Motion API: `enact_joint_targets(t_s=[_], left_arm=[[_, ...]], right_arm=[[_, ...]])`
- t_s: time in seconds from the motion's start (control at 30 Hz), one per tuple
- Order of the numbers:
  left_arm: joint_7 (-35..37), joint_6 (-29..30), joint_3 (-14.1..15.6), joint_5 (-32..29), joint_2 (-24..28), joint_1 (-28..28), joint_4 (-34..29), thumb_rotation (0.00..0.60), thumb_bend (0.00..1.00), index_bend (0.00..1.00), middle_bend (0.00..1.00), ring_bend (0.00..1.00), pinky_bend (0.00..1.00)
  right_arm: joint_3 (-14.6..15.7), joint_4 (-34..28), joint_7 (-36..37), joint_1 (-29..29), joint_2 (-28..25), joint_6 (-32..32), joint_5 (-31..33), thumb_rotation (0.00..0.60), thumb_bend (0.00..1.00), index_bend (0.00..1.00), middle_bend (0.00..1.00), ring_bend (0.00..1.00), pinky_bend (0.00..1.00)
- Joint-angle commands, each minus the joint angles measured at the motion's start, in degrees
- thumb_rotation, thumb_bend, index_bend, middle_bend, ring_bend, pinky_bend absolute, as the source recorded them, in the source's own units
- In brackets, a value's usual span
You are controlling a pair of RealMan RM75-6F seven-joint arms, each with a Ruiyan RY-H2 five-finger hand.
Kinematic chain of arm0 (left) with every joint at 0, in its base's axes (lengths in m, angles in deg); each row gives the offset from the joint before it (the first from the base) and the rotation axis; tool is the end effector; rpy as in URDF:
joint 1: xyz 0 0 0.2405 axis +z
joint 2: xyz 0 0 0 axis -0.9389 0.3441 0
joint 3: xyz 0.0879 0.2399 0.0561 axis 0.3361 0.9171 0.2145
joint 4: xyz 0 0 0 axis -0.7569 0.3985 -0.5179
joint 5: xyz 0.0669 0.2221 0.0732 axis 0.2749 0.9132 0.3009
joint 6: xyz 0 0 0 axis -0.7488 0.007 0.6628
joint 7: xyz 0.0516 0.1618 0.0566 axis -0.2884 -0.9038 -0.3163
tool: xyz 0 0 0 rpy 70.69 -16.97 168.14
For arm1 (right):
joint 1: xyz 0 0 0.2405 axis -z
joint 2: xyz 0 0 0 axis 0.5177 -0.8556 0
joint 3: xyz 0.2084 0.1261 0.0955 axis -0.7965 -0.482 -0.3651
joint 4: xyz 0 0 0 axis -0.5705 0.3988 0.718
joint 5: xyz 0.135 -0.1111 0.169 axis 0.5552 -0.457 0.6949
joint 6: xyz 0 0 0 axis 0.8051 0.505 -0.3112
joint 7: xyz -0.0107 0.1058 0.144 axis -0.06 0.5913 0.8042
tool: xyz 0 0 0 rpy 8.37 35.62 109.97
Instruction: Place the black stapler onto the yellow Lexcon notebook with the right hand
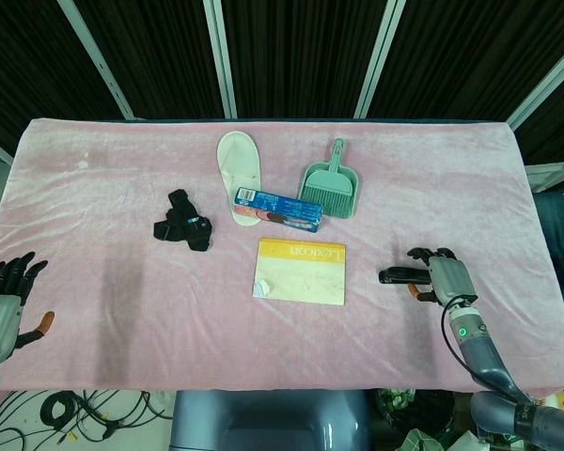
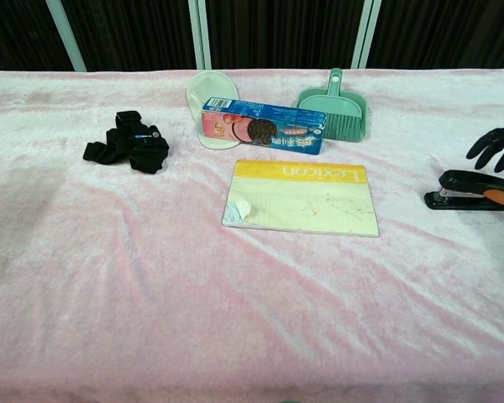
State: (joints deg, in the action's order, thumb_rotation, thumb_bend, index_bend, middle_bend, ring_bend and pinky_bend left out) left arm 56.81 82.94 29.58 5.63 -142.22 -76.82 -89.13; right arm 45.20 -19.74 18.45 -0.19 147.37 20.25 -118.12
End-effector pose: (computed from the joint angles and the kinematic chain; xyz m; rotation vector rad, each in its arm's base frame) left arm -0.3223 0.2276 0.1149 -1.4226 -0.9116 -0.8198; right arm -0.3024 -0.3629 0.0057 1.4903 -1.3004 0.7669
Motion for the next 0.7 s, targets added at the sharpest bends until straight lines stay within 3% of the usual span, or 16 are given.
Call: enact_joint_targets(t_s=[0.03,0.3,0.7], left_arm=[[0.0,0.0,0.0,-0.1,0.0,0.0,0.0,0.6,0.32,0.11,0.01,0.0,0.0],[-0.2,-0.1,0.0,-0.3,0.0,0.0,-0.1,0.6,0.32,0.11,0.01,0.0,0.0],[-0.7,-0.4,-0.1,-0.8,0.0,-0.1,-0.4,0.6,0.32,0.11,0.01,0.0,0.0]], right_arm=[[-0.4,0.8,0.4,0.0,0.7,0.1,-0.3,0.6,0.25,0.31,0.31,0.32,0.16],[-0.7,2.6,0.8,0.3,2.0,0.4,-0.9,0.6,0.25,0.34,0.34,0.35,0.19],[-1.0,5.4,3.1,0.8,3.9,0.5,-4.4,0.6,0.26,0.47,0.44,0.42,0.26]])
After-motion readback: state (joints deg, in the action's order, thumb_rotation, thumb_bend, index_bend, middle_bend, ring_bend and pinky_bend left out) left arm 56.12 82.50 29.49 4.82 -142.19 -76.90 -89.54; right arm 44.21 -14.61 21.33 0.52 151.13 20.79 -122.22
